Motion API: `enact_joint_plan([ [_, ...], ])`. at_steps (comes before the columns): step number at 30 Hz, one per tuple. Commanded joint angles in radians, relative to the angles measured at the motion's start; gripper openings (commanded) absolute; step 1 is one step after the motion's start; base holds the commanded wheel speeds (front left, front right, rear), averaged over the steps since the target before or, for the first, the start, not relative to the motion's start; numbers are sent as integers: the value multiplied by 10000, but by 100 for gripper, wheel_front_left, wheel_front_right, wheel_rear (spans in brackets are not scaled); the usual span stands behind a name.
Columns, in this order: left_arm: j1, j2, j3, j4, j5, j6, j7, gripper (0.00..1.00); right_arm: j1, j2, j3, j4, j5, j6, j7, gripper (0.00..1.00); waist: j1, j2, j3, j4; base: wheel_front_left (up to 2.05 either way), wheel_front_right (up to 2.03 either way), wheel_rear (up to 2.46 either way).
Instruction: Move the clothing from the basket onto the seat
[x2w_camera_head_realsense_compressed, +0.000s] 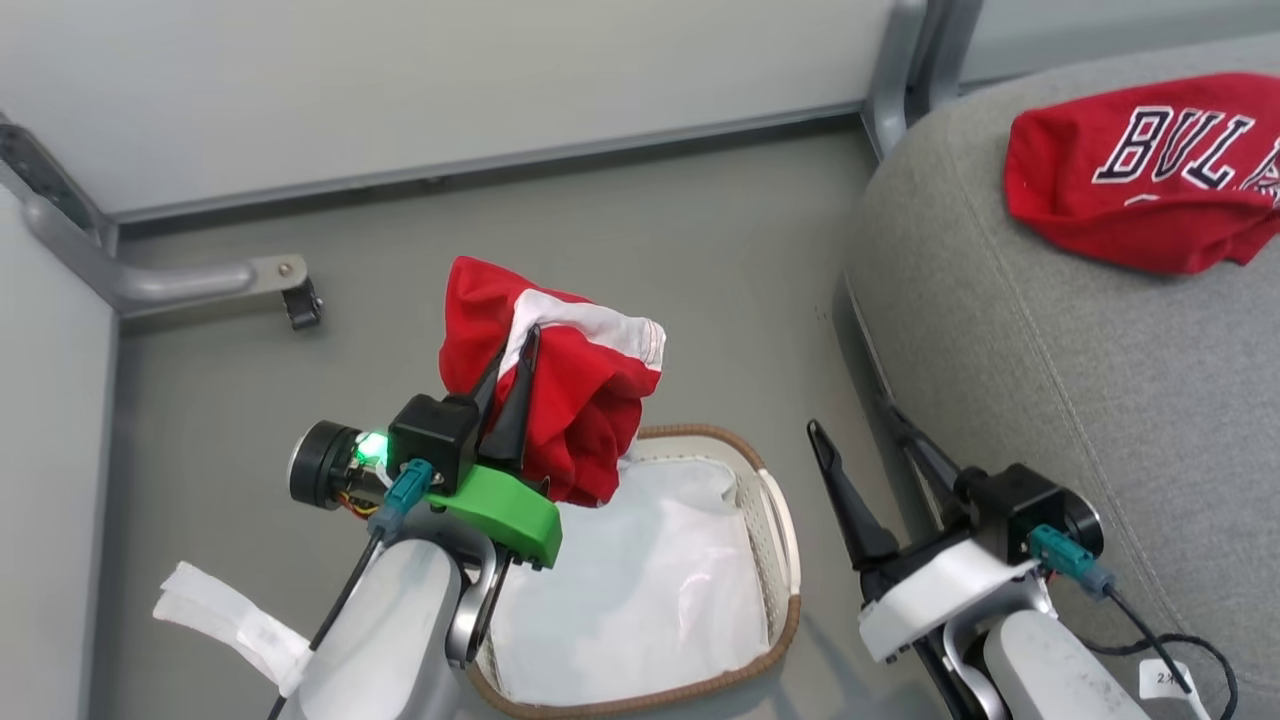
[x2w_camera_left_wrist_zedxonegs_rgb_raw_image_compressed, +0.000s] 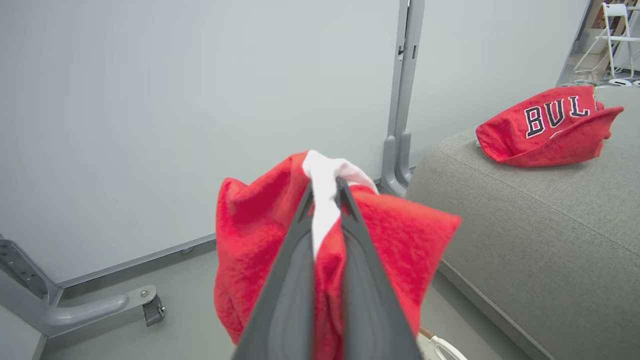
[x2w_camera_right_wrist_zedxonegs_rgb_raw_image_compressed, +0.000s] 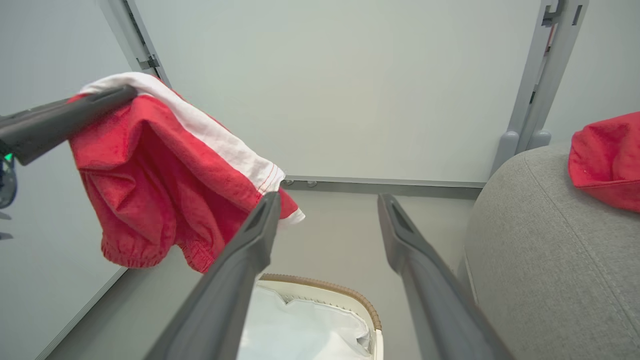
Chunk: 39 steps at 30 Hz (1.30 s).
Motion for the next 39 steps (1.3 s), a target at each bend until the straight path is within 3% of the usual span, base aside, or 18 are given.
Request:
enact_joint_plan([
  [1, 142, -41, 68, -184, 112, -68, -5, 0, 261, 7, 42, 56, -59, -10, -1, 100, 1, 0, -727, 337, 0, 0, 0],
  [9, 91, -149, 88, -939, 133, -241, -4, 0, 609, -24, 686, 227, -151, -10, -1, 100, 1, 0, -1171, 463, 0, 0, 0],
  [18, -63, -195, -574, -1311, 186, -221, -4, 0, -719, -92, 1744, -22, -783, -10, -1, 100, 1, 0, -1282, 905, 0, 0, 0],
  [24, -66, -203, -1293, -1446, -207, -151, -4, 0, -1653, 77, 2397, 781, -1366, -10, -1, 100, 1, 0, -1359, 1301, 0, 0, 0],
  [33, -322, -203, -2684, -1771, -893, 68, -4, 0, -2247, 511, 2189, 2457, -2011, -10, -1, 100, 1, 0, -1419, 2206, 0, 0, 0],
  [34, -361, -200, -2943, -1806, -1064, 123, -4, 0, -2287, 539, 2091, 2646, -1857, -12, -1, 65, 1, 0, -1403, 2408, 0, 0, 0],
  [35, -382, -202, -3043, -1777, -1128, 174, -3, 0, -2308, 557, 2148, 2649, -1681, -10, -1, 7, 1, 0, -1397, 2489, 0, 0, 0],
  [36, -393, -202, -3090, -1762, -1183, 214, -3, 0, -2341, 564, 2153, 2632, -1596, -10, -1, 0, 1, 0, -1390, 2544, 0, 0, 0],
  [39, -384, -205, -3158, -1625, -1144, 351, -1, 0, -2281, 547, 2059, 2464, -1276, -10, -1, 0, 1, 0, -1352, 2561, 0, 0, 0],
])
